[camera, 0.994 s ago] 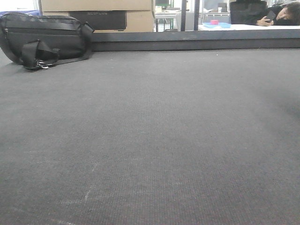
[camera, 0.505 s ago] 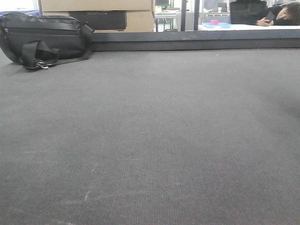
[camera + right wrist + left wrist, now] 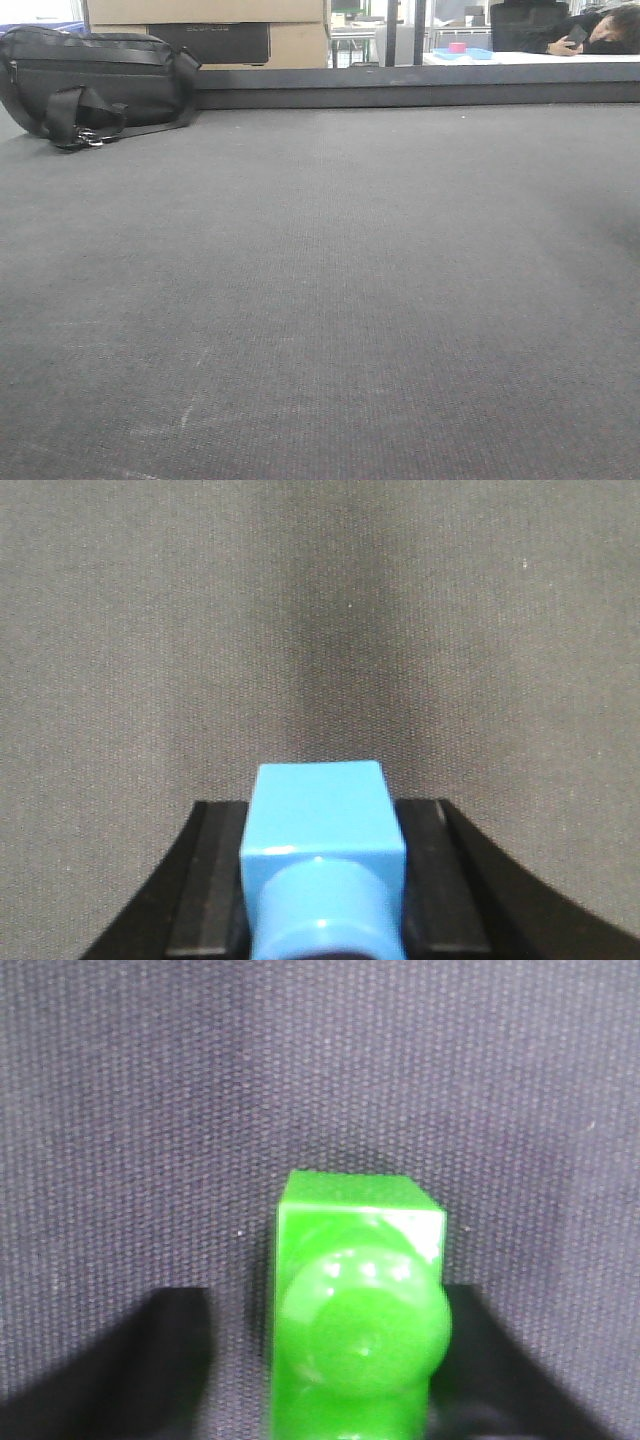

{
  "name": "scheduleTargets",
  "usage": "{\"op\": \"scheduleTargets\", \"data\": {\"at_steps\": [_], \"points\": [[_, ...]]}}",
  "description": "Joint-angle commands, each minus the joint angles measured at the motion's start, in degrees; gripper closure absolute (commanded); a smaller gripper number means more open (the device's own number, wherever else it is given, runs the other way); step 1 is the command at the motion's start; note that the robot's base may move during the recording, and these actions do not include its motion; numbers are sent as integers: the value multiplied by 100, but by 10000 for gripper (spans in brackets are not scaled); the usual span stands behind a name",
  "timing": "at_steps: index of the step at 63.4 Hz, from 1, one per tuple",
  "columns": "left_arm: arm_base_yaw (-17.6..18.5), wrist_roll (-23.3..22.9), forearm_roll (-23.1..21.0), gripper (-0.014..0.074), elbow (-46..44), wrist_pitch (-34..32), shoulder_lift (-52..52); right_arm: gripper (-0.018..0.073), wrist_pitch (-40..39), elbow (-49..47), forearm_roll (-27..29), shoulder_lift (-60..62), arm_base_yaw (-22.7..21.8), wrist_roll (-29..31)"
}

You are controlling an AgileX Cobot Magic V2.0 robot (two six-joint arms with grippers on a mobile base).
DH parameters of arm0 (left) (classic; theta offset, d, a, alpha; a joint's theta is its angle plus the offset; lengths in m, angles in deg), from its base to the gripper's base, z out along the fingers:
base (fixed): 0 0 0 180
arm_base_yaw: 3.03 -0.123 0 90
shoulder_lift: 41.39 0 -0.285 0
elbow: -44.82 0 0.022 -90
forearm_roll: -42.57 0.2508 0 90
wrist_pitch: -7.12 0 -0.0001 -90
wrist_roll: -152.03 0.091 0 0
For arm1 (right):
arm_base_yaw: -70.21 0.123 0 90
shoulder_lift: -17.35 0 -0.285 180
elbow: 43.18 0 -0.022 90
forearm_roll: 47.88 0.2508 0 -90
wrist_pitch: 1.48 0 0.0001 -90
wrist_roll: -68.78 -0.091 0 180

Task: Grab block from conveyor and place in blue bin
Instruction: 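Close left gripper on green block and right gripper on blue block, then lift both held blocks up off the belt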

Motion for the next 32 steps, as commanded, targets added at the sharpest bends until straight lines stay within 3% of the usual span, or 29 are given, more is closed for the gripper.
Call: {"op": "scheduleTargets", "data": {"at_steps": [1,5,7,23,32], "points": [[30,4,-3,499,2,-41,-18,721,-60,-34,0,46,-31,11],[30,4,-3,671,2,-30,-18,721,-60,-34,0,46,-31,11],[30,4,-3,706,-10,-30,-18,721,-60,-34,0,46,-31,11],[30,4,-179,708,-498,400,-531,721,214,-34,0,258,-31,11],[30,4,-591,708,-355,-247,-1439,721,-236,32,0,719,-31,69]]}}
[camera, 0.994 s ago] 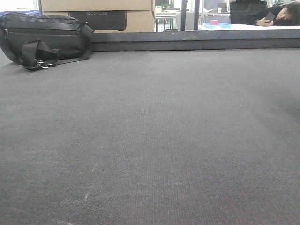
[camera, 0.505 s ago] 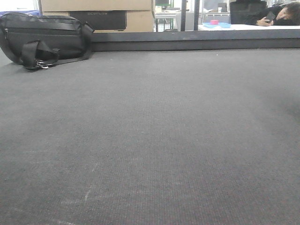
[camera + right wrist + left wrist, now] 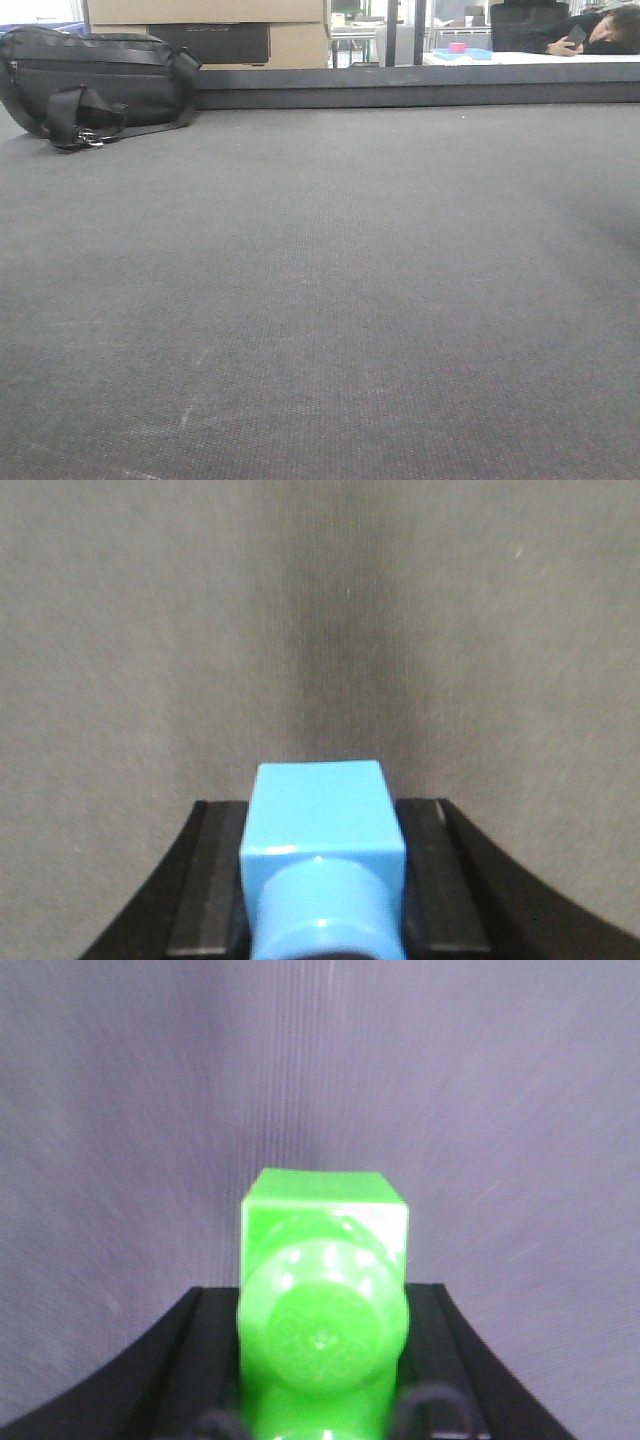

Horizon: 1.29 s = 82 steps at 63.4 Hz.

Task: Grab block from conveyor and place in blue bin
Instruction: 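Lift both held blocks up off the belt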

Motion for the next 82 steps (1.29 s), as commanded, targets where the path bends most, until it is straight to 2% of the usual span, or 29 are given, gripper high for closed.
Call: {"op": "scheduleTargets", "data": {"at_steps": [1,10,18,24,36,47,56,71,82], "points": [[30,-9,-384,708,96,-470,-645,721,-411,57,0,395,-31,58],[30,-9,-939,708,663,-1712,-1754,721,-1331,531,0,1035,-31,247],[30,-9,-967,708,1319,-2472,-2740,721,-2393,1358,0,1829,-31,304],[30,-9,-918,708,1771,-2707,-3390,721,-2937,2009,0,2398,-31,304],[30,-9,-864,708,2333,-2698,-4511,721,-3931,2822,0,3346,-31,304],[30,-9,-864,708,2361,-2715,-5177,721,-4424,2853,0,3860,-31,304],[55,-9,-864,708,2361,-2739,-5464,721,-4512,2853,0,4275,-31,304],[610,-9,-853,708,2361,-2993,-5520,721,-4306,2853,0,4822,-31,304],[655,-9,-851,708,2361,-3125,-5520,721,-4259,2853,0,4872,-31,304]]}}
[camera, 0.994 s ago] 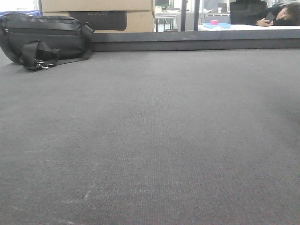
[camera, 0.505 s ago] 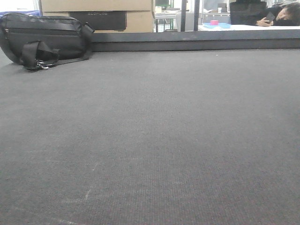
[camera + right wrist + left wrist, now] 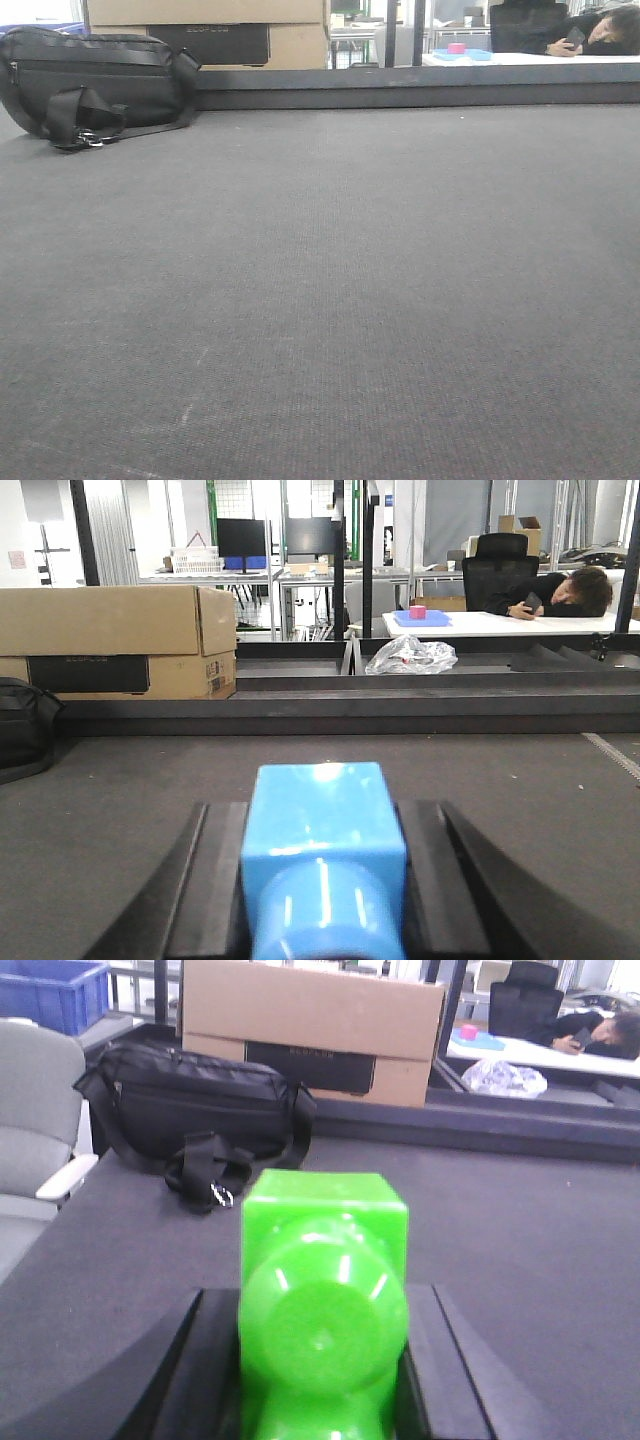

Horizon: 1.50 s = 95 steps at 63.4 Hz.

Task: Grab block from conveyor and place in blue bin
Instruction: 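Lift both held blocks up off the belt, then drive the base away from the conveyor toward the blue bin shelf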

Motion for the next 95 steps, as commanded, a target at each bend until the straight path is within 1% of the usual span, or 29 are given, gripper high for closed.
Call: {"op": "scheduleTargets", "data": {"at_steps": [1,95], "points": [[32,-9,4,708,3,-167,-37,721,-13,5,0,34,-31,29],[32,-9,4,708,3,-214,-37,721,-13,5,0,34,-31,29]]}}
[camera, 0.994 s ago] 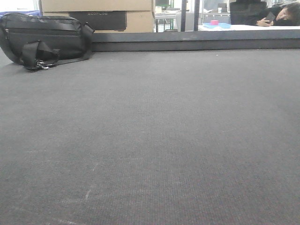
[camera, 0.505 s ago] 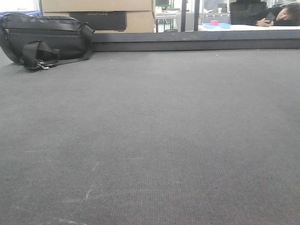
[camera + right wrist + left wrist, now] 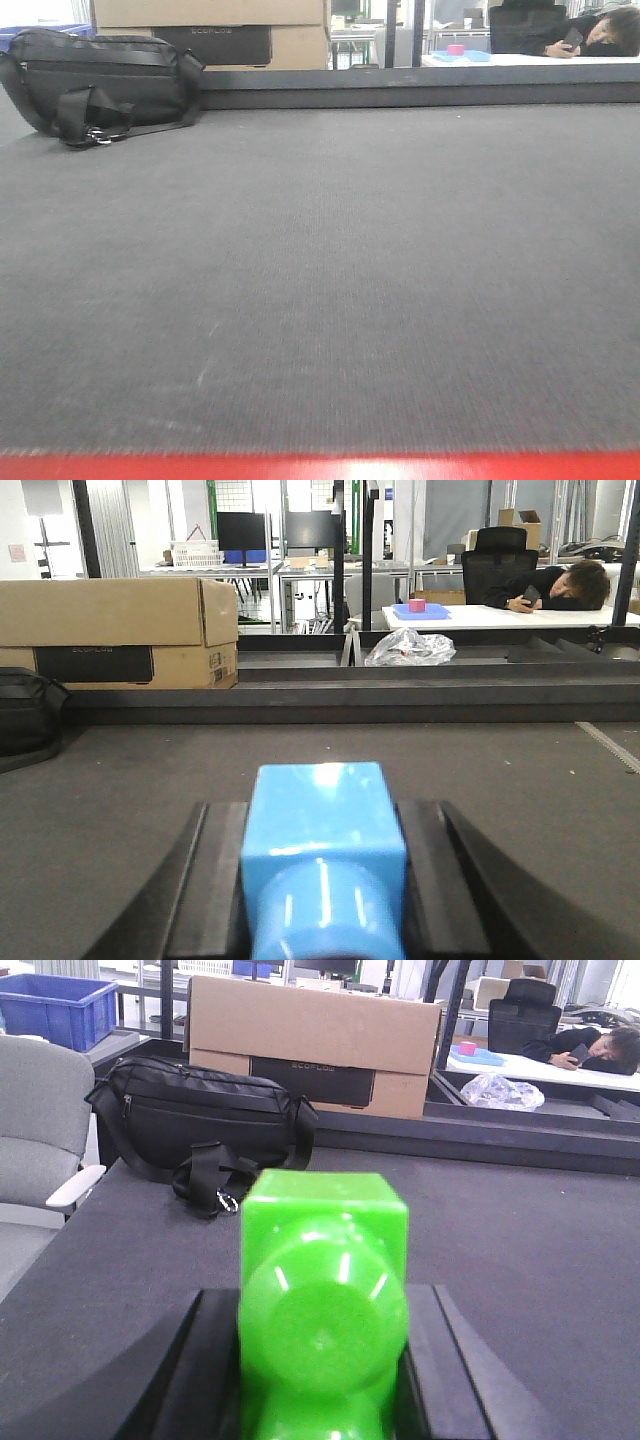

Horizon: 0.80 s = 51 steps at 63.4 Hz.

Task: Grab block from conveyor and place in blue bin
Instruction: 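Drive the base away from the conveyor toward the blue bin shelf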

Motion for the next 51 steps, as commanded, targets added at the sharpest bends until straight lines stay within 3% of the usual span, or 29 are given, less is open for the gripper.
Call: {"op": "scheduleTargets", "data": {"at_steps": [1,51], "points": [[32,-9,4,708,3,-124,-37,721,-96,5,0,34,-31,18],[32,-9,4,708,3,-118,-336,721,-96,5,0,34,-31,18]]}}
